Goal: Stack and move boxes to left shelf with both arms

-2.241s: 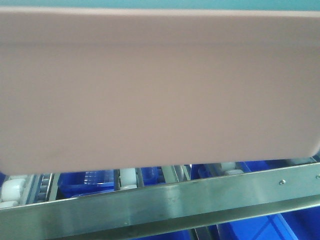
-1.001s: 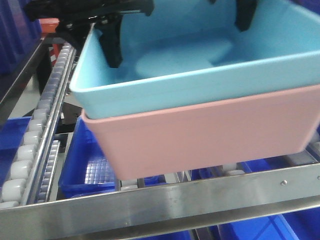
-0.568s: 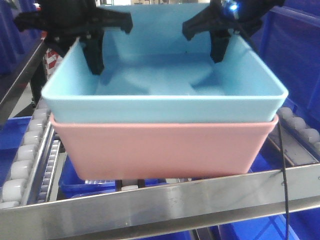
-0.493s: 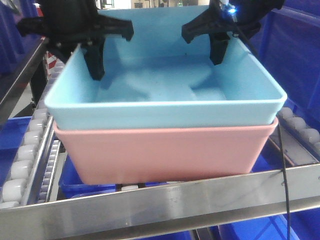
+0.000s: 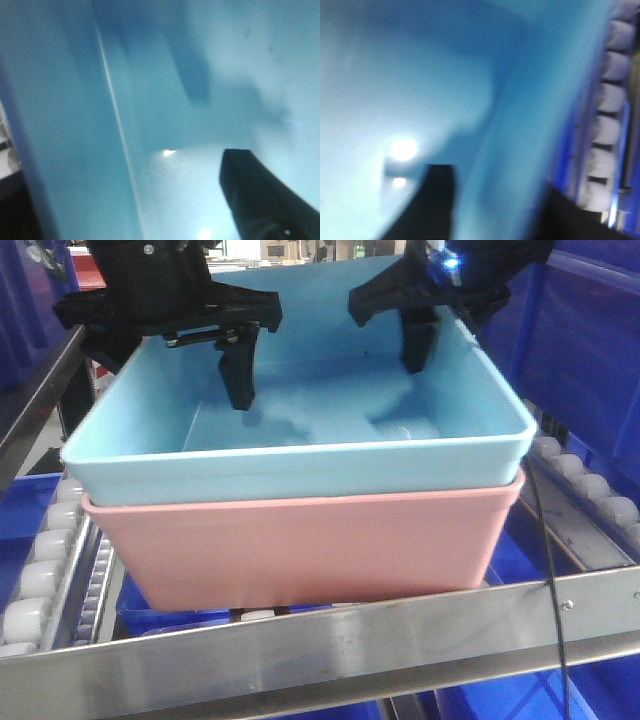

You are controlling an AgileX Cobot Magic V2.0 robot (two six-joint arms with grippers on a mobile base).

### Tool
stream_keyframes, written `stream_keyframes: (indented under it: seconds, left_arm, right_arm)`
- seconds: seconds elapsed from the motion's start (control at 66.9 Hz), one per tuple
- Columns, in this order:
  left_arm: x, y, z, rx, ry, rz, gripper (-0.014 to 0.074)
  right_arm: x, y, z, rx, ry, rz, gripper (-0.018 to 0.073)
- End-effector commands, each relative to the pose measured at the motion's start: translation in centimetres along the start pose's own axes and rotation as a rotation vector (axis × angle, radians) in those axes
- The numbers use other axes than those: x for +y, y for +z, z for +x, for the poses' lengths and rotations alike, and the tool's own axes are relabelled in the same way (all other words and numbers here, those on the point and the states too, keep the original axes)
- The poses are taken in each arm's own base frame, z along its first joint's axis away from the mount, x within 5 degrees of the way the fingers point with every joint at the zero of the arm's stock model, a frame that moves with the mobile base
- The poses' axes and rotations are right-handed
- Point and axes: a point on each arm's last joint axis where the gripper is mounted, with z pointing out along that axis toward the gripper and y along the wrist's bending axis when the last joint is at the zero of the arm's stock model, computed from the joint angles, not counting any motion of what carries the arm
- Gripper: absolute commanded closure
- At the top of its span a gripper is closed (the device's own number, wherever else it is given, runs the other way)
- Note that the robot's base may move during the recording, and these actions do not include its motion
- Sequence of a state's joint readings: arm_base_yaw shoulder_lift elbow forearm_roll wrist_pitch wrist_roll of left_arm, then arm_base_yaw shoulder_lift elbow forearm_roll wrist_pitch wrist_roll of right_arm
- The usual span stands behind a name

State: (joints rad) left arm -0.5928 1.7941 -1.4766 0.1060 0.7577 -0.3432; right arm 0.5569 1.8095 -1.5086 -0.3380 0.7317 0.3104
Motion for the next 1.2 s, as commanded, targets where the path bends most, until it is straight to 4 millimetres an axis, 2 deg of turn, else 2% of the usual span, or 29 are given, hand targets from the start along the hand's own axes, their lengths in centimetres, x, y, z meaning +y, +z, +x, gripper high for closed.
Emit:
stream_keyframes:
  seconds: [0.0,0.09,0.254,0.418,0.687,1.031,1.18]
  left_arm:
    - [-3.1,-4.7,-3.4,-0.315,-0.047,0.208,0.0144]
    - [-3.0,-4.9,-3.3,-0.287,-0.046,0.2,0.0144]
    - [-2.6,-5.9,-3.5,-0.241,0.0,0.138,0.0145]
    - [-2.3,-7.3,-4.1,-0.214,0.027,0.088,0.0146]
    - [-1.5,-8.4,-4.2,-0.158,0.067,-0.009,0.0146]
    - [-0.7,-8.5,-3.7,-0.1,0.099,-0.098,0.0148]
    - [-1.0,-10.3,-3.6,-0.125,0.063,-0.033,0.0214]
  right_arm:
    - [2.2,-3.8,-3.0,-0.258,0.057,-0.164,0.0017]
    - [1.5,-3.7,-2.8,-0.22,0.066,-0.143,-0.007]
    - [-0.2,-3.8,-2.3,-0.158,0.093,-0.102,-0.0064]
    - [-1.8,-5.0,-2.3,-0.161,0.125,-0.079,-0.0064]
    - [-2.4,-8.0,-2.6,-0.214,0.146,-0.083,-0.0064]
    - [-2.6,-8.1,-2.2,-0.172,0.137,-0.062,-0.0064]
    - [-2.8,-9.0,-2.1,-0.174,0.14,-0.06,-0.0064]
